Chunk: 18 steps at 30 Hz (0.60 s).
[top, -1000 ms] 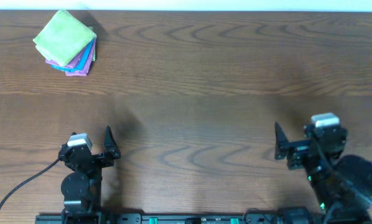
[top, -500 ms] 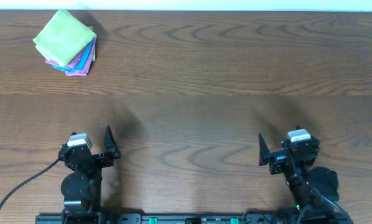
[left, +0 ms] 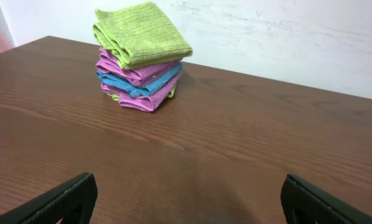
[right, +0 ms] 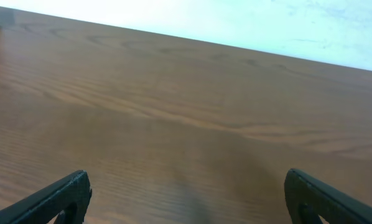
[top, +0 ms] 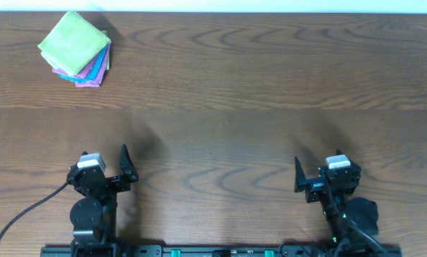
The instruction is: Fold the cloth
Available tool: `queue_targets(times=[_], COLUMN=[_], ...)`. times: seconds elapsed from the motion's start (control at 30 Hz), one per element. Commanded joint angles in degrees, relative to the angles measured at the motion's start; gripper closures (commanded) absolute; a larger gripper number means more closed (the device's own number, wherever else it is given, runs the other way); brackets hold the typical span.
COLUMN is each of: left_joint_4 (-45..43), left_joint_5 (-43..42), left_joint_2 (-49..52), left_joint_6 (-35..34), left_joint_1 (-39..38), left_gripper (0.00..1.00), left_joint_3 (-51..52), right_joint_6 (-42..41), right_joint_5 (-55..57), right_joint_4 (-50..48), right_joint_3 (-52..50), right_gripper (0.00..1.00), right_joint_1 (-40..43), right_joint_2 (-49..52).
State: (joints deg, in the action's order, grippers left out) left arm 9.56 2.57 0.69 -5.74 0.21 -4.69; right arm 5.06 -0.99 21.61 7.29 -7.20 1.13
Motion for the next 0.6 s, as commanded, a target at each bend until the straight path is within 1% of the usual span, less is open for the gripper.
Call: queue_targets(times=[0.0,0.23,0.4,0.57], left_joint_4=[0.3,0.3,0.4,0.3], left_joint_5=[0.6,0.6,0.6,0.6], left_joint_2=[-0.4,-0.4,-0.4,-0.4], left_joint_6=[1.0,1.0,1.0,1.0], left_joint_1=[-0.1,-0.1,-0.1,-0.1], left_gripper=[0.04,0.05,0.05,0.05], left_joint_3=[1.9,1.9,1.9,1.9], right_joint_6=[0.6,0.6,0.6,0.6], right_joint_5=[0.8,2.1,2.1,2.1], right_joint_4=[-0.2,0.3,0.4,0.4], right_joint_3=[-0.7,-0.8,-0.8,-0.8], right_gripper=[0.01,0.01,0.01,0.01], right_joint_1=[-0.2,0.3,3.5,3.9], right_joint_2=[-0.9,-0.9,-0.9,-0.8])
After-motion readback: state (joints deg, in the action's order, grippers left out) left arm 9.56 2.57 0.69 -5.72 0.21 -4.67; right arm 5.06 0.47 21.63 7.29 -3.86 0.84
